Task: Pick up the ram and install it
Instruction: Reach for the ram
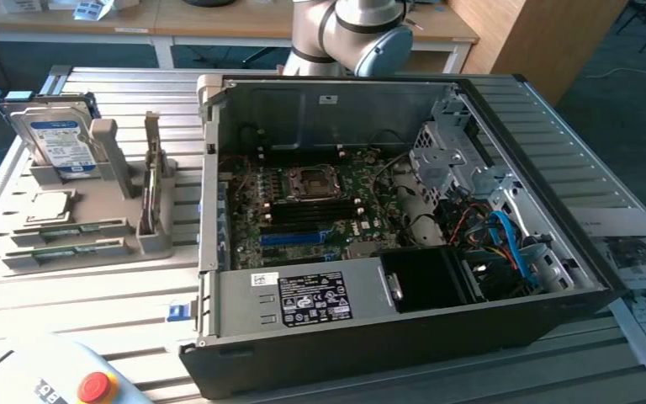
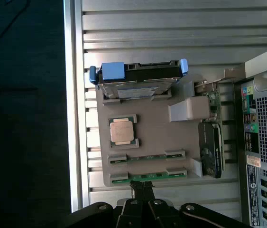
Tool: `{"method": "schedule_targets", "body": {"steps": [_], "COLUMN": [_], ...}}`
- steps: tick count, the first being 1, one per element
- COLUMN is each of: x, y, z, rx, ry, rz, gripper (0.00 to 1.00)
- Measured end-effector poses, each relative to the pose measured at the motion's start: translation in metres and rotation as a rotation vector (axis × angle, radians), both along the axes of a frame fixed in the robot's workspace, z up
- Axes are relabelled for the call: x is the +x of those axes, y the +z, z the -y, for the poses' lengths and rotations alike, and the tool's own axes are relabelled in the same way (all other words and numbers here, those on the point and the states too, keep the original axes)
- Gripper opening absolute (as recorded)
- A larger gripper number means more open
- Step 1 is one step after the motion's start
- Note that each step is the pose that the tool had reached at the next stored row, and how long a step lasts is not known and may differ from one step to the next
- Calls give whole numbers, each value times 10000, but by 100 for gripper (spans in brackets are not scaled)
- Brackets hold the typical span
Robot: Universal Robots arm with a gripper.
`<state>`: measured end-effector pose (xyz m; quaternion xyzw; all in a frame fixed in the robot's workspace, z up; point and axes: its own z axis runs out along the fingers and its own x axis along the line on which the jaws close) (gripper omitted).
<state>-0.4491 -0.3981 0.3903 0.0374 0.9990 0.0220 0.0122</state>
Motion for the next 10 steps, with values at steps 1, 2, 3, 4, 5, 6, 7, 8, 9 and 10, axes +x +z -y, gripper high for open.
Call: {"method": "schedule_targets", "body": {"steps": [1,2,3,4,5,6,7,8,9,10], "x": [0,1,0,0,0,0,0,0,0,0], "y": [-1,-1,-1,-1,-1,-1,-1,-1,-1,-1], "z": [-1,0,0,0,0,0,0,0,0,0], "rx": [4,3,2,2,2,2,2,2,2,2], "ry": [0,0,0,0,1,0,0,1,0,0], "rz": [6,6,5,6,5,5,5,5,5,5], "gripper": [10,10,10,10,10,10,10,10,10,10]}}
